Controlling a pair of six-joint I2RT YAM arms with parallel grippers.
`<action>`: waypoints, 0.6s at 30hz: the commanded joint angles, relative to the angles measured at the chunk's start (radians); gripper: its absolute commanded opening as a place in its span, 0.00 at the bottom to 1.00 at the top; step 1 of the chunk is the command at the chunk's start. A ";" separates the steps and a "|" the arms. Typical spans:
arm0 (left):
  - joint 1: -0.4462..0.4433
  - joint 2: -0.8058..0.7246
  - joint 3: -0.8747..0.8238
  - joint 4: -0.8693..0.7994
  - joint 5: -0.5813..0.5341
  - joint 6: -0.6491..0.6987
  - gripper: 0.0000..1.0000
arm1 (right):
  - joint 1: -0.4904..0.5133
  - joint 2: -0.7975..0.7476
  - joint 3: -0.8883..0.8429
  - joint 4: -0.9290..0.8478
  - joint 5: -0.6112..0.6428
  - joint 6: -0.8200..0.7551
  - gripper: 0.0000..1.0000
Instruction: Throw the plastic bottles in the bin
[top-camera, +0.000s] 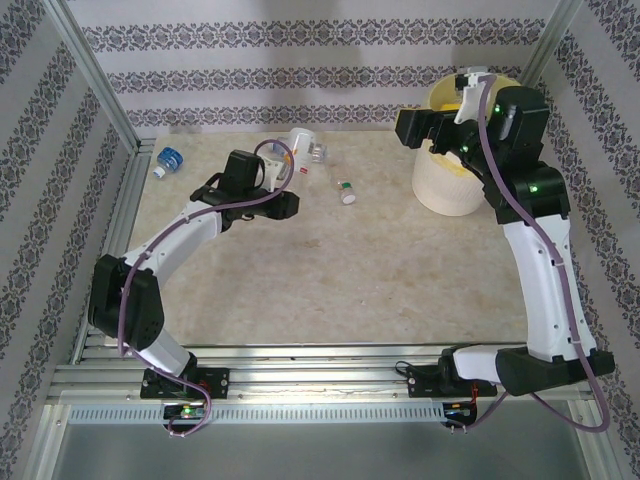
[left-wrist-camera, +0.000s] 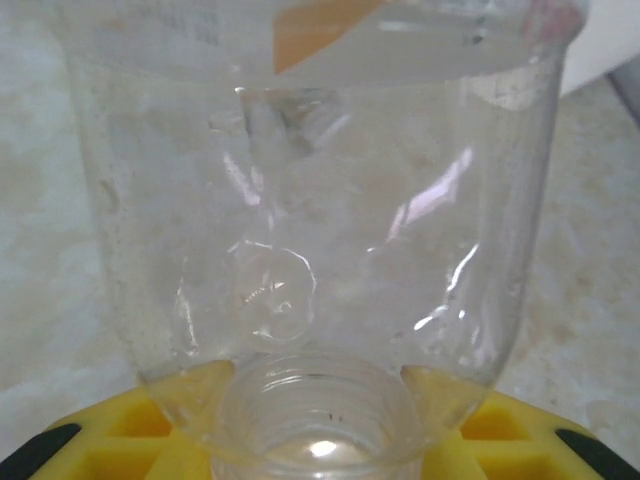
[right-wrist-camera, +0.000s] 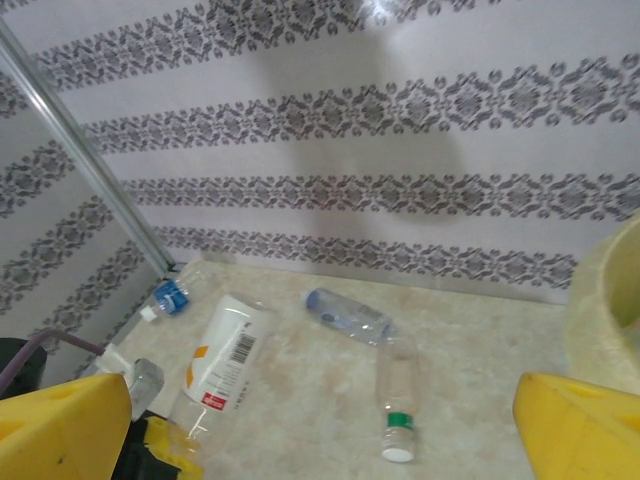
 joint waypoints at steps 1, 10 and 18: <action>-0.040 -0.056 -0.005 0.082 0.085 0.067 0.29 | 0.021 0.024 -0.008 0.003 -0.087 0.063 0.98; -0.124 -0.108 0.017 0.150 0.149 0.072 0.29 | 0.083 0.082 -0.032 0.023 -0.198 0.143 0.98; -0.172 -0.120 0.039 0.168 0.162 0.074 0.28 | 0.145 0.135 -0.034 0.039 -0.240 0.168 0.98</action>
